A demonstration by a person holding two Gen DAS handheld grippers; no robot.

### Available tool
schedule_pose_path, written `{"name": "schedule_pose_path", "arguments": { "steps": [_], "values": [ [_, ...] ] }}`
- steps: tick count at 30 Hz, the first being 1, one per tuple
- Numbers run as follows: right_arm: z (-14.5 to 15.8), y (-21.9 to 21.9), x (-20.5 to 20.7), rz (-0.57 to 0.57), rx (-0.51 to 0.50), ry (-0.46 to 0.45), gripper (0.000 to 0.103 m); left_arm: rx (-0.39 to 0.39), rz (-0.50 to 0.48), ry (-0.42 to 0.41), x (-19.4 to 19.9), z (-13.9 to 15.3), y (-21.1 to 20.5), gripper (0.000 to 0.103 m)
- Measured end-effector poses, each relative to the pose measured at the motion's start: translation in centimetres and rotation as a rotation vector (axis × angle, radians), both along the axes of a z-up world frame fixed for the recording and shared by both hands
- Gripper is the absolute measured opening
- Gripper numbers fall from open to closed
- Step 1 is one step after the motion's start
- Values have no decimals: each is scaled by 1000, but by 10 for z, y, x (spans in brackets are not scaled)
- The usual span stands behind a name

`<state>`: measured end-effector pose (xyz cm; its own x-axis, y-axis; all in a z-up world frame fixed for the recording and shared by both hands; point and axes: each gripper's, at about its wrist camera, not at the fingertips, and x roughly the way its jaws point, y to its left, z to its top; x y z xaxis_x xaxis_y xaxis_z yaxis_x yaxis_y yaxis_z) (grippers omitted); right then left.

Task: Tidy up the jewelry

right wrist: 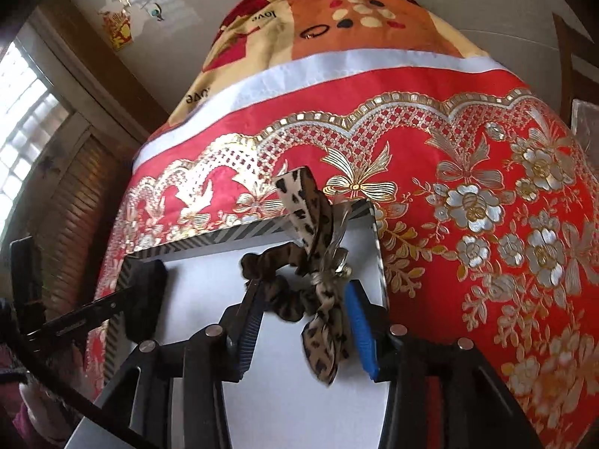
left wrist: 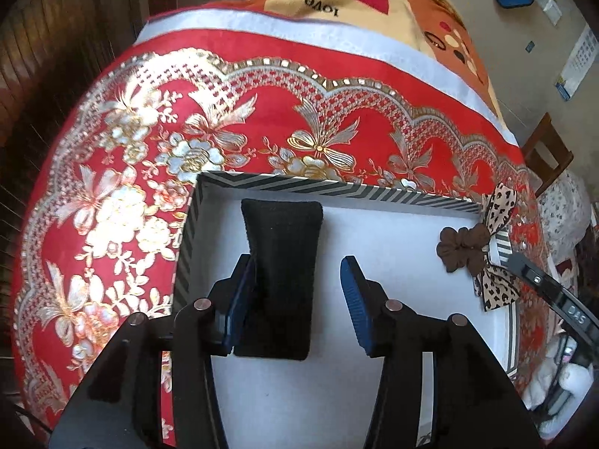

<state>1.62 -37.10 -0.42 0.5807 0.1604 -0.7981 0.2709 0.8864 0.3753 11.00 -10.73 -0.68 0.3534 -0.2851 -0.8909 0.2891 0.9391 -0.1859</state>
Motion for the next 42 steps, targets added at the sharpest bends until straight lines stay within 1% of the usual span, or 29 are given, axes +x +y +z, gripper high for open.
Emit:
{"name": "schedule_pose_path", "arguments": {
  "steps": [4, 8, 12, 17, 19, 22, 27, 35, 39, 42],
  "values": [
    [14, 11, -17, 7, -21, -6, 43, 23, -4, -32, -15, 10, 2, 47],
    [26, 26, -36, 22, -71, 5, 43, 52, -5, -69, -35, 21, 8, 47],
    [36, 35, -60, 32, -80, -9, 43, 66, 3, -77, -53, 28, 18, 47],
    [46, 51, -90, 36, -100, -9, 44, 88, 13, -114, -85, 38, 33, 47],
    [49, 57, -102, 37, -110, -11, 47, 90, 11, -121, -96, 40, 38, 47],
    [53, 66, -119, 46, -114, -14, 55, 84, 7, -120, -112, 43, 46, 47],
    [57, 83, -144, 68, -124, -19, 55, 82, -9, -130, -139, 47, 55, 47],
    [58, 99, -180, 81, -132, -12, 55, 54, -45, -97, -170, 50, 74, 47],
    [53, 102, -198, 82, -121, 0, 55, 28, -73, -58, -184, 47, 84, 47],
    [49, 106, -211, 96, -116, 13, 55, 4, -117, -28, -196, 42, 87, 47]
  ]
}}
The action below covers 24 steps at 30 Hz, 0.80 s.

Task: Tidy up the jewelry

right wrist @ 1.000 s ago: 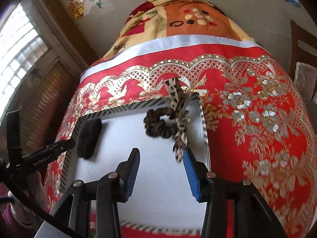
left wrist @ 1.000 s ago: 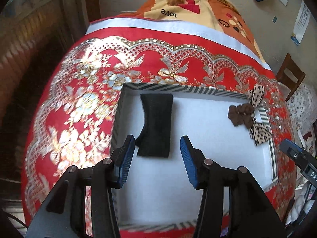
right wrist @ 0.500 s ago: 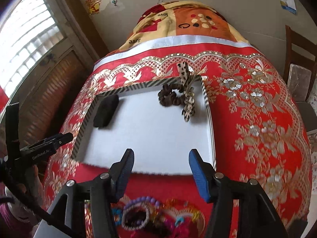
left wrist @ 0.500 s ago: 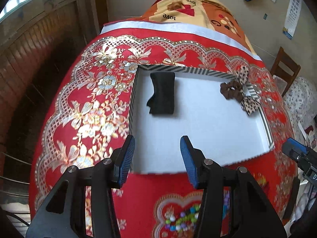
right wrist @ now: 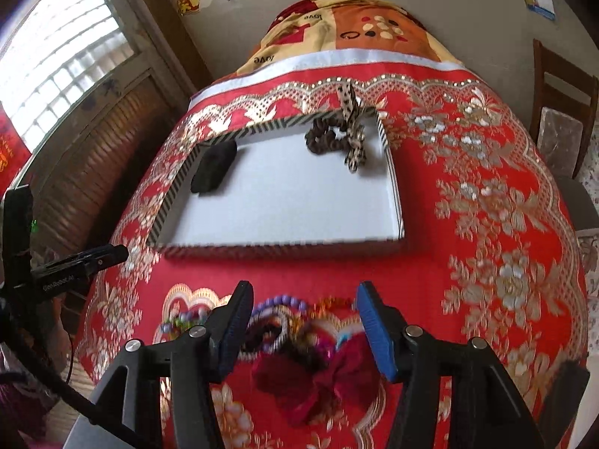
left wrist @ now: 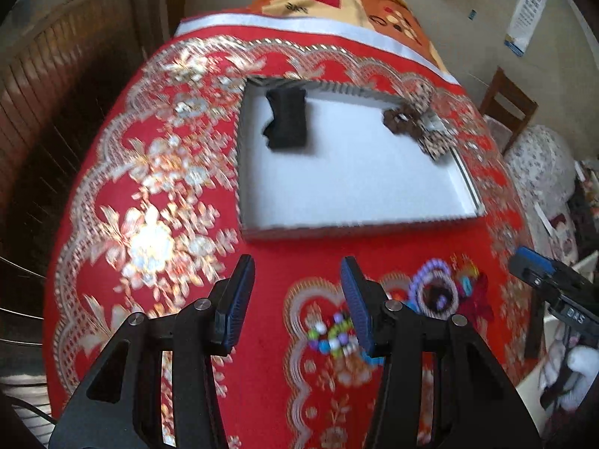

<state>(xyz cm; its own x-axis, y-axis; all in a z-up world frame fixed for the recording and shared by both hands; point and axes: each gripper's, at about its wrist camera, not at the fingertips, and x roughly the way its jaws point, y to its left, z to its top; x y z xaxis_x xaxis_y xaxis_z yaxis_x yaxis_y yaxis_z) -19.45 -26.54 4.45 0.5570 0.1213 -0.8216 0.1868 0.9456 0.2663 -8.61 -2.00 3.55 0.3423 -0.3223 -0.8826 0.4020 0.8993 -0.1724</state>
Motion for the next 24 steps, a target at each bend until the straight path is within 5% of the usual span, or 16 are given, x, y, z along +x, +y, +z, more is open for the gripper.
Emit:
{"name": "schedule_pose_path", "arguments": {
  "steps": [7, 15, 24],
  "values": [
    [-12, 15, -23, 62, -10, 35, 55, 25, -201, 23, -34, -20, -14, 47],
    [-36, 6, -51, 47, 27, 113, 55, 37, -315, 56, -44, -43, -36, 47],
    [-65, -6, -62, -87, 293, 143, 55, 80, -372, 75, -35, -61, -54, 47]
  ]
}}
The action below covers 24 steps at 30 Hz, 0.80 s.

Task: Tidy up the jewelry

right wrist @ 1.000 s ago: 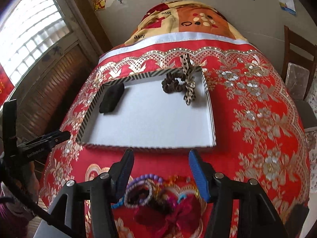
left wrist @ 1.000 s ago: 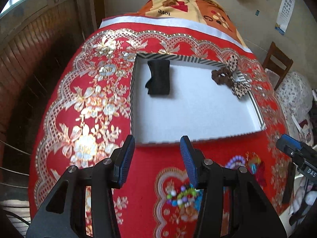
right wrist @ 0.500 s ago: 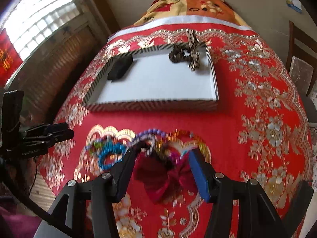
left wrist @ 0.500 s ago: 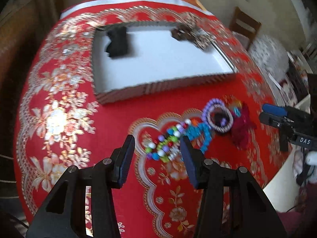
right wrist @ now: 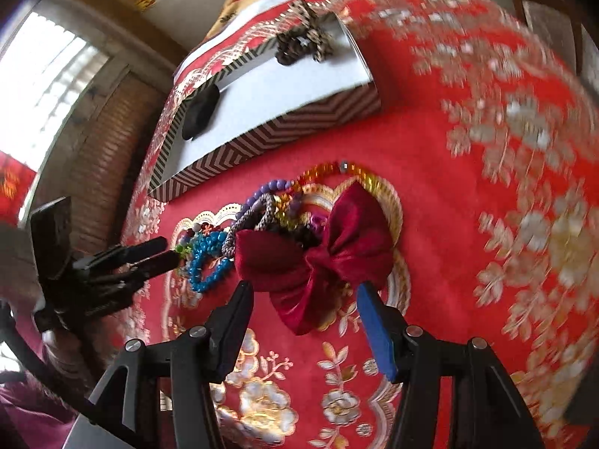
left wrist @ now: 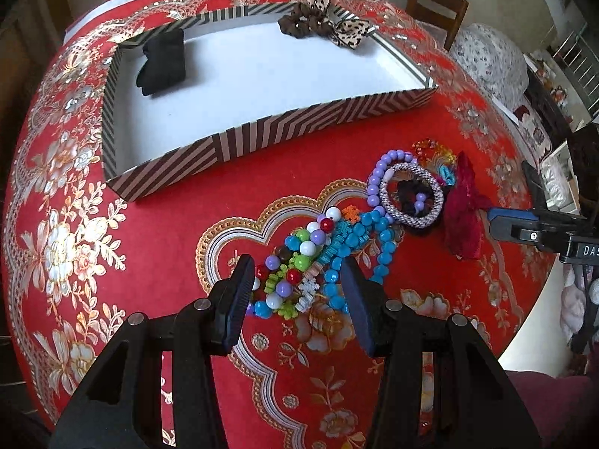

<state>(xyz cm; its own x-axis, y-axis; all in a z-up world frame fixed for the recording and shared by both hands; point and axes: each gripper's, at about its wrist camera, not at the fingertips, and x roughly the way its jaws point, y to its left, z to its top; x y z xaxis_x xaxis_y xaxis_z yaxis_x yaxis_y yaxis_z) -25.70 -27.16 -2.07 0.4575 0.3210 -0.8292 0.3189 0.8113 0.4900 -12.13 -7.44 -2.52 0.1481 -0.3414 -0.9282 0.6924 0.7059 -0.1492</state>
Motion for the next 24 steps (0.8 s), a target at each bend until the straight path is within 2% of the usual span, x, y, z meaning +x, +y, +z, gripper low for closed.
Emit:
{"name": "schedule_pose_path", "arguments": {
  "steps": [7, 13, 14, 15, 17, 19, 24],
  "values": [
    [-13, -8, 17, -75, 52, 16, 55, 13, 2, 14, 6, -5, -3, 47],
    [-14, -7, 39, -70, -57, 41, 53, 1, 3, 40, 12, -6, -7, 46],
    [-12, -5, 41, -56, -90, 43, 44, 3, -3, 38, 12, -7, -8, 42],
    [-9, -1, 41, -36, -138, 43, 38, 5, -9, 39, 12, -7, -9, 36],
    [-5, 0, 39, -21, -164, 27, 24, 21, -15, 28, 12, -8, -10, 15],
    [-1, -1, 36, -11, -158, 5, 13, 21, -19, 28, 12, -8, -8, 10],
    [18, -8, 26, 0, -154, -52, 11, -36, 5, 62, 19, 1, 3, 8]
  ]
}}
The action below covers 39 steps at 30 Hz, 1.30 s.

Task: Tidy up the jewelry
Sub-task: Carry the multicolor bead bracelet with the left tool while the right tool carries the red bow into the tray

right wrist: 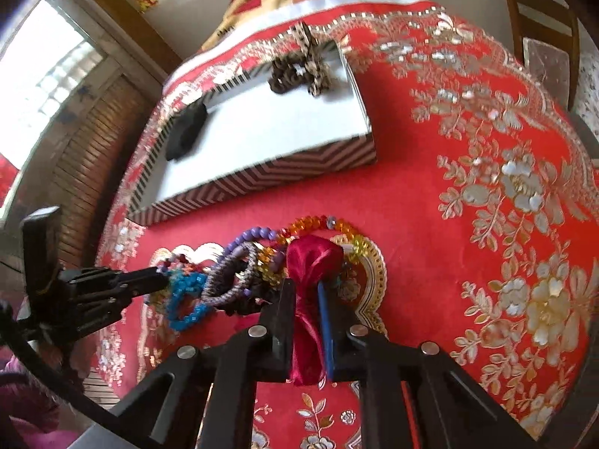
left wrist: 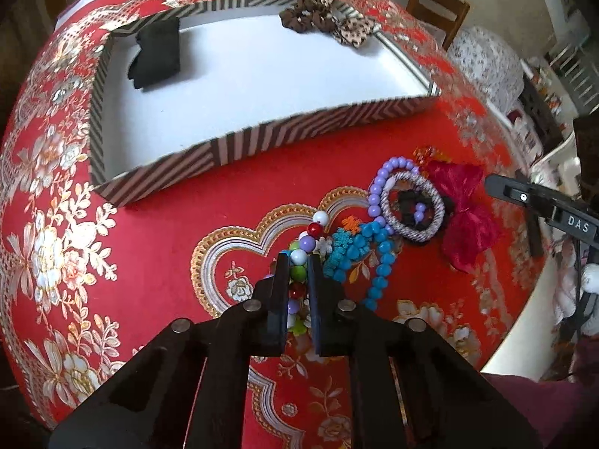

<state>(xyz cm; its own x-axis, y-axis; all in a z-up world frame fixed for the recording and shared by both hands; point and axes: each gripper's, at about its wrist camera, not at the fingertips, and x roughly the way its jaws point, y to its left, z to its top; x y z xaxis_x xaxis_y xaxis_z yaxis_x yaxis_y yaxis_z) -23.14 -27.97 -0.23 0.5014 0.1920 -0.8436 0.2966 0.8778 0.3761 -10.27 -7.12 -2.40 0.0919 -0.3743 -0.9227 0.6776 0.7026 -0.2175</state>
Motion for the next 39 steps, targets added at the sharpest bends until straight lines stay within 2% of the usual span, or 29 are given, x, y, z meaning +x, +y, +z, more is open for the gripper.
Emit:
{"name": "schedule_pose_path", "arguments": {
  "steps": [5, 9, 11, 12, 14, 17, 18, 20, 23, 31, 39],
  "values": [
    [25, -2, -10, 27, -21, -63, 9, -57, 44, -6, 8, 26, 14, 8],
    [25, -6, -11, 30, -9, -50, 8, -85, 75, -35, 10, 46, 19, 8],
    [20, -2, -10, 48, -46, -19, 10, -93, 84, -54, 11, 54, 20, 8],
    [17, -1, -12, 50, -54, -3, 13, -98, 87, -59, 11, 57, 21, 8],
    [4, 0, -12, 38, -27, 29, 44, -104, 93, -66, 13, 61, 23, 8],
    [-9, 2, -7, 28, 27, 41, 46, -106, 97, -72, 13, 65, 23, 8],
    [-14, 5, -4, 33, 20, 49, 46, -104, 97, -76, 13, 66, 22, 8],
    [-24, 10, 1, 47, 22, 60, 22, -100, 99, -77, 12, 67, 22, 8],
    [-27, 9, -3, 54, 48, 56, 11, -108, 108, -78, 12, 72, 24, 8],
    [33, -17, -17, 44, 57, -93, 10, -150, 140, -122, 29, 98, 28, 8],
    [68, -16, 19, 63, 24, -183, 10, -143, 180, -187, 56, 109, 19, 8]
  ]
}}
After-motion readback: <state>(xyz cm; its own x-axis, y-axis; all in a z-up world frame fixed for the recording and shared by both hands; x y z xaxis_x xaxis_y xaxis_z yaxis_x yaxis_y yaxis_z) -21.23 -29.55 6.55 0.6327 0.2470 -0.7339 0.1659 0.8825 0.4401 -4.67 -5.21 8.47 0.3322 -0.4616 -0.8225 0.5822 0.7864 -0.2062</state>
